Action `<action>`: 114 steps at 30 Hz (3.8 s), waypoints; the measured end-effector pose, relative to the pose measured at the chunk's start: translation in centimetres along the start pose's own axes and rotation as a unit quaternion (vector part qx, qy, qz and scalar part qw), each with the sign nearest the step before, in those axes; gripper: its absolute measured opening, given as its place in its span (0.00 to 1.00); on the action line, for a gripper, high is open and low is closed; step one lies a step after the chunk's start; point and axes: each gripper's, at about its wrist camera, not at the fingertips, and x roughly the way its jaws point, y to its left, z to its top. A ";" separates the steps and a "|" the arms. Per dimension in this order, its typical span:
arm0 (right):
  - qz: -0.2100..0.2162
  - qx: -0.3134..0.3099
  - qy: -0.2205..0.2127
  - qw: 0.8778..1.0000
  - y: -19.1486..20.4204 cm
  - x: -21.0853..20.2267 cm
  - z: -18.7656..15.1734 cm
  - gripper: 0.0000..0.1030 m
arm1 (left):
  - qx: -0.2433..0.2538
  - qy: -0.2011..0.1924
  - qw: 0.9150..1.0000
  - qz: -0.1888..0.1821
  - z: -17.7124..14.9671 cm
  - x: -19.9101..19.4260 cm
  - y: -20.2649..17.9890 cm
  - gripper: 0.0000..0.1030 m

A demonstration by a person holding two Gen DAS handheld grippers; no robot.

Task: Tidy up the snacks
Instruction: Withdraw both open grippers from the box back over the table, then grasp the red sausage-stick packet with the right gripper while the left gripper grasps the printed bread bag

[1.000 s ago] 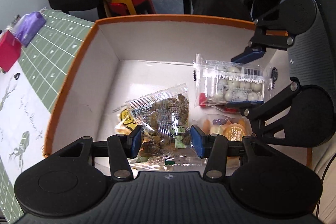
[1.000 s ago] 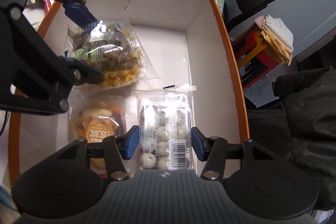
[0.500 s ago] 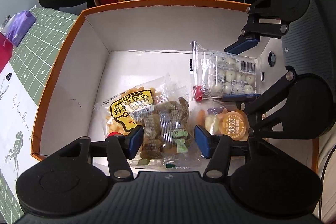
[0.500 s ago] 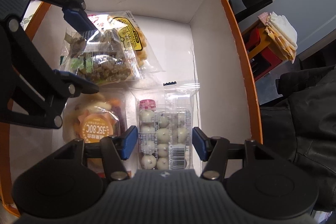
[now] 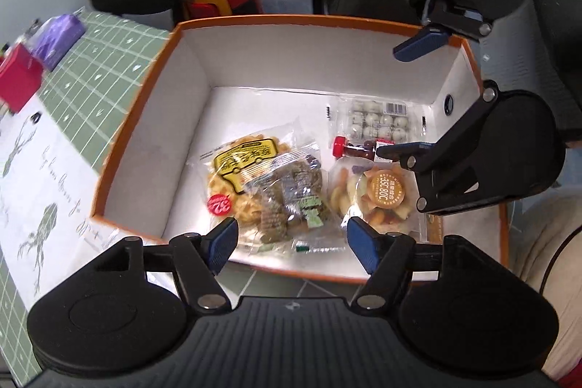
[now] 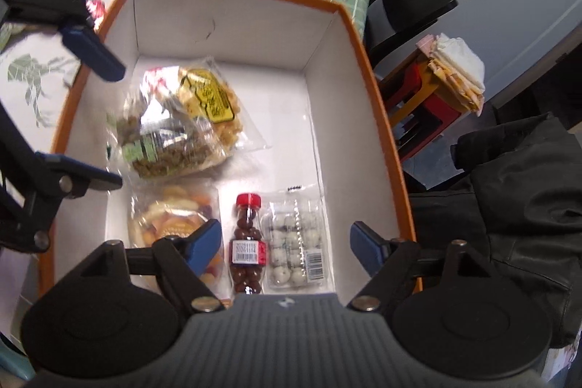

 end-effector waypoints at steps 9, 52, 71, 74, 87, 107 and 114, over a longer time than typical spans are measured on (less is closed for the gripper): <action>-0.019 0.010 -0.082 0.996 3.0 -4.8 1.2 0.80 | -0.059 -0.058 0.996 0.034 -2.8 -6.3 0.8 0.79; 0.127 -0.092 -0.128 0.979 21.8 4.7 12.6 0.69 | -0.131 0.052 0.972 0.190 -19.4 -0.2 18.6 0.82; 0.109 -0.111 -0.117 0.981 22.8 8.8 15.9 0.56 | -0.148 0.071 0.968 0.192 -19.9 2.1 21.1 0.85; 0.113 -0.111 -0.112 0.981 23.0 9.2 15.9 0.52 | -0.154 0.072 0.967 0.189 -20.0 2.1 21.3 0.84; 0.102 -0.107 -0.114 0.982 23.3 9.2 15.1 0.28 | -0.175 0.092 0.964 0.176 -19.9 2.4 21.1 0.58; 0.137 -0.057 -0.127 0.981 23.4 5.3 8.0 0.13 | -0.255 0.036 0.950 0.174 -22.5 0.2 13.4 0.52; 0.142 -0.041 -0.099 0.984 23.5 2.8 4.0 0.13 | -0.261 0.021 0.951 0.165 -24.3 -0.9 10.1 0.51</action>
